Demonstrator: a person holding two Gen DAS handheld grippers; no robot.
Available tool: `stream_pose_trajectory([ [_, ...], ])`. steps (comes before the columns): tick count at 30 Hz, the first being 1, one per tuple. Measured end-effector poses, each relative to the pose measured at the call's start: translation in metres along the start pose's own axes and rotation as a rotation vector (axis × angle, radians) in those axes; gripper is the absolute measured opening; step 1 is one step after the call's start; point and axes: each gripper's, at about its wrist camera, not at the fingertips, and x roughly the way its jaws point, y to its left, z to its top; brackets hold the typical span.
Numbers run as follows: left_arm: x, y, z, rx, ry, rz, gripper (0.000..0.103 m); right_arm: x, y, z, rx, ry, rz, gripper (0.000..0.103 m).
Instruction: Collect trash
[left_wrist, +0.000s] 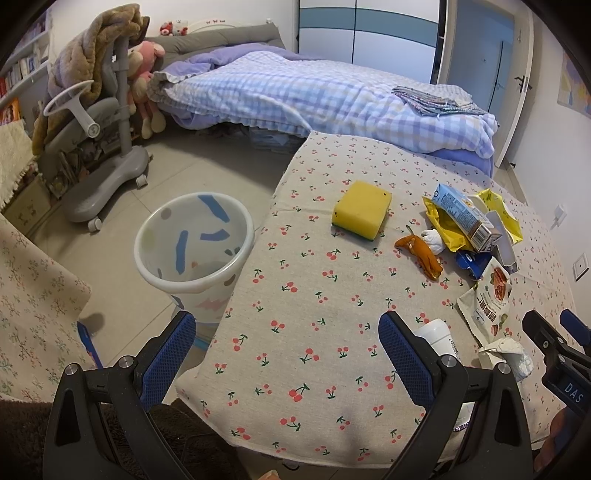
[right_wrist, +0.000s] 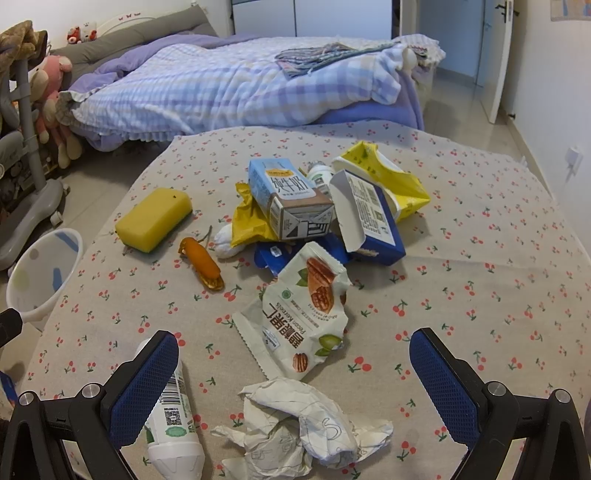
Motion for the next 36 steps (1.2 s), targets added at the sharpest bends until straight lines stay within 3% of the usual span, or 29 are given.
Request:
stream_pose_trajectory([
  [36,-0.0002,0.0017,0.0007,-0.001,-0.007,0.004,0.100,-0.0004,0.0018,0.0006,0.000,0.000,0.013,0.103],
])
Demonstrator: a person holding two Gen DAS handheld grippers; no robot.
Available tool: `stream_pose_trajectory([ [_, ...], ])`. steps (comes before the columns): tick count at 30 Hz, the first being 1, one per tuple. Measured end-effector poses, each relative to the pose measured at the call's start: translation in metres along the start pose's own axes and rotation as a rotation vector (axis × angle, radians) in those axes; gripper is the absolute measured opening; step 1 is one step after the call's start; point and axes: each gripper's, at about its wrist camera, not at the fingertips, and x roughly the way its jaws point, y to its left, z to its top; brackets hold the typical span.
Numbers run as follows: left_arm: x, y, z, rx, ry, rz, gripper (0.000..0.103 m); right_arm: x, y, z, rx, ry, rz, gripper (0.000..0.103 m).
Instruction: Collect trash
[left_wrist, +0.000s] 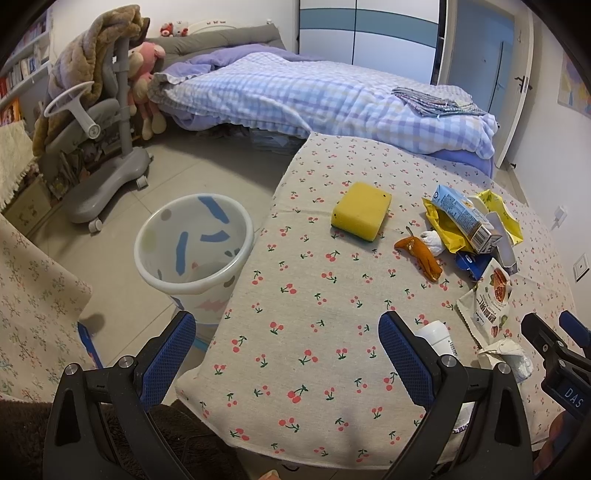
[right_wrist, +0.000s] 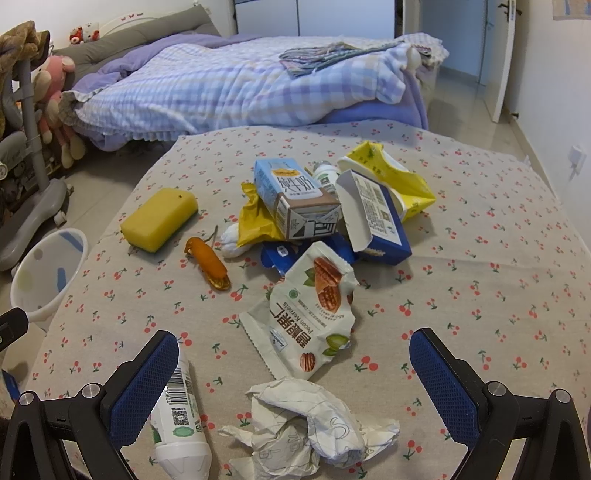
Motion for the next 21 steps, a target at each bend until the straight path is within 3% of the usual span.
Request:
stream_pose_trajectory([
  [21,0.0010,-0.0012,-0.0003,0.001,-0.001,-0.002,0.100,0.0004,0.0039,-0.0010,-0.004,0.003,0.003,0.103],
])
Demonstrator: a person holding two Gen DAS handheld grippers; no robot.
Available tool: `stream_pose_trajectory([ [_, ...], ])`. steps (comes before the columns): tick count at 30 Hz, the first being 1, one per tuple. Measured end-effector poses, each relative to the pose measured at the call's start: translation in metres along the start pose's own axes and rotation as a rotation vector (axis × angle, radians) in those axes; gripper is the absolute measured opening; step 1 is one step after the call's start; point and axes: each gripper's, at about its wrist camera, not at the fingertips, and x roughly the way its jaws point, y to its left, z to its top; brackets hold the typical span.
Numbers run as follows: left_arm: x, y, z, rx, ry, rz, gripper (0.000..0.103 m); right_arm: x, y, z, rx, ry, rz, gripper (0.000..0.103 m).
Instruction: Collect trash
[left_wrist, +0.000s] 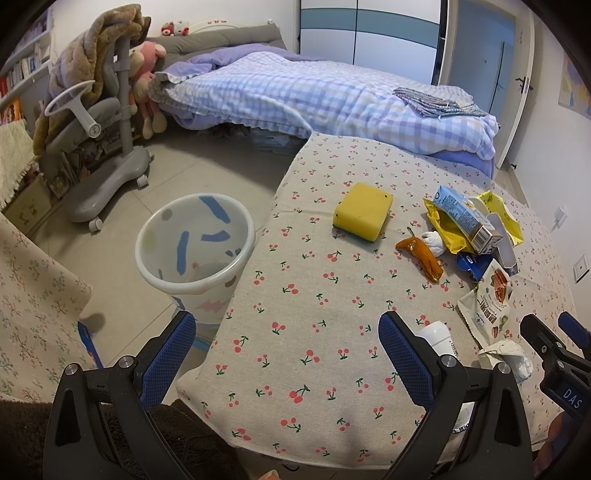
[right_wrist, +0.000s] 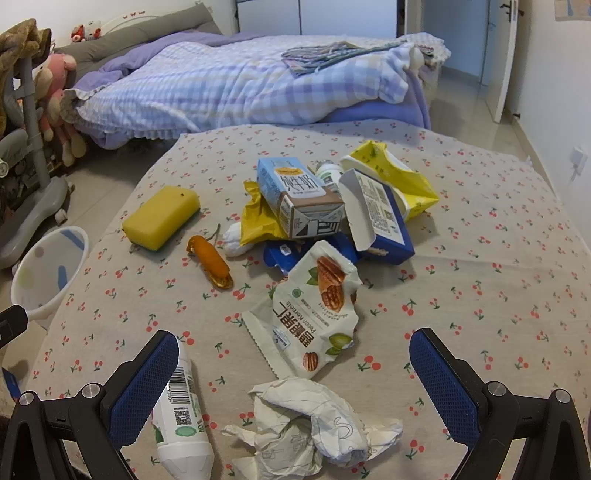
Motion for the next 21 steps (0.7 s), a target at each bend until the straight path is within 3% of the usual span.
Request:
stream_pose_trajectory([
  [10,0.002,0.000,0.000,0.003,0.032,-0.029,0.100,-0.001,-0.003,0.003,0.010,0.010,0.014,0.103],
  [15,0.001,-0.001,0.011,0.036,0.060,-0.074,0.100,-0.003,-0.011,0.012,0.051,0.078,0.061,0.103],
  [21,0.011,-0.013,0.047,0.164,0.124,-0.124,0.100,0.007,-0.038,0.047,0.093,0.204,0.064,0.103],
])
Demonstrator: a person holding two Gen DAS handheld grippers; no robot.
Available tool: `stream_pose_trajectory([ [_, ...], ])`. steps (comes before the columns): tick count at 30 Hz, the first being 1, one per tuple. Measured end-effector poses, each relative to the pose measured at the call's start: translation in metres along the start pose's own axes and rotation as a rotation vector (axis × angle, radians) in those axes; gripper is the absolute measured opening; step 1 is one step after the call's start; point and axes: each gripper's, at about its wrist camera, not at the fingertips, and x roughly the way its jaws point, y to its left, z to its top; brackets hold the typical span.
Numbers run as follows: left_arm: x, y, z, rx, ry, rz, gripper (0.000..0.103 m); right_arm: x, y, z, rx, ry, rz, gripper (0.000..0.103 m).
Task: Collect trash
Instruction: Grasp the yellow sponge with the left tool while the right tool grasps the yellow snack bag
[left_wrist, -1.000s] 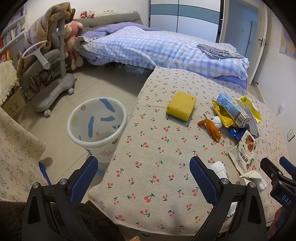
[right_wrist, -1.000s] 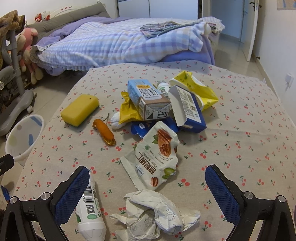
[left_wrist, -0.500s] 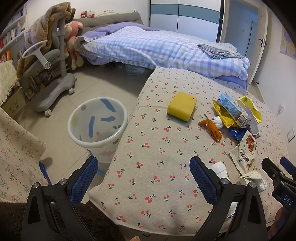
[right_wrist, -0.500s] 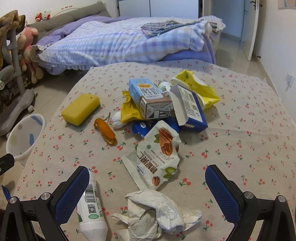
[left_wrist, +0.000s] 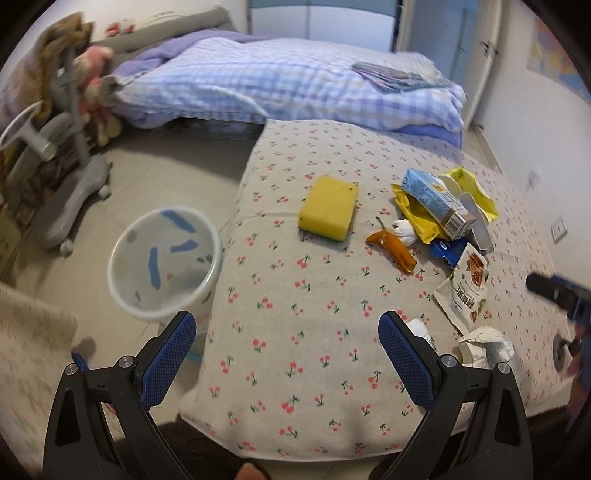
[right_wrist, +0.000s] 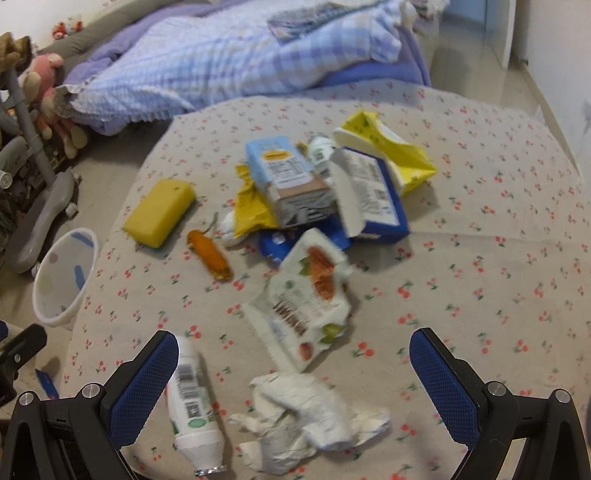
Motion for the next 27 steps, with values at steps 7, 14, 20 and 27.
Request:
stream_pose_trajectory([
  [7,0.029,-0.010,0.053,0.095,0.105,-0.016,0.100,0.011,-0.041,0.060,0.063,0.062,-0.018,0.103],
  [14,0.085,-0.014,0.083,0.024,0.148,-0.135,0.100,0.036,-0.084,0.087,0.151,0.060,-0.037,0.103],
  [20,0.137,-0.007,0.106,-0.073,0.226,-0.199,0.092,0.086,-0.114,0.105,0.253,0.141,0.025,0.099],
  [27,0.170,-0.015,0.123,-0.058,0.236,-0.177,0.081,0.123,-0.127,0.120,0.337,0.168,0.085,0.084],
])
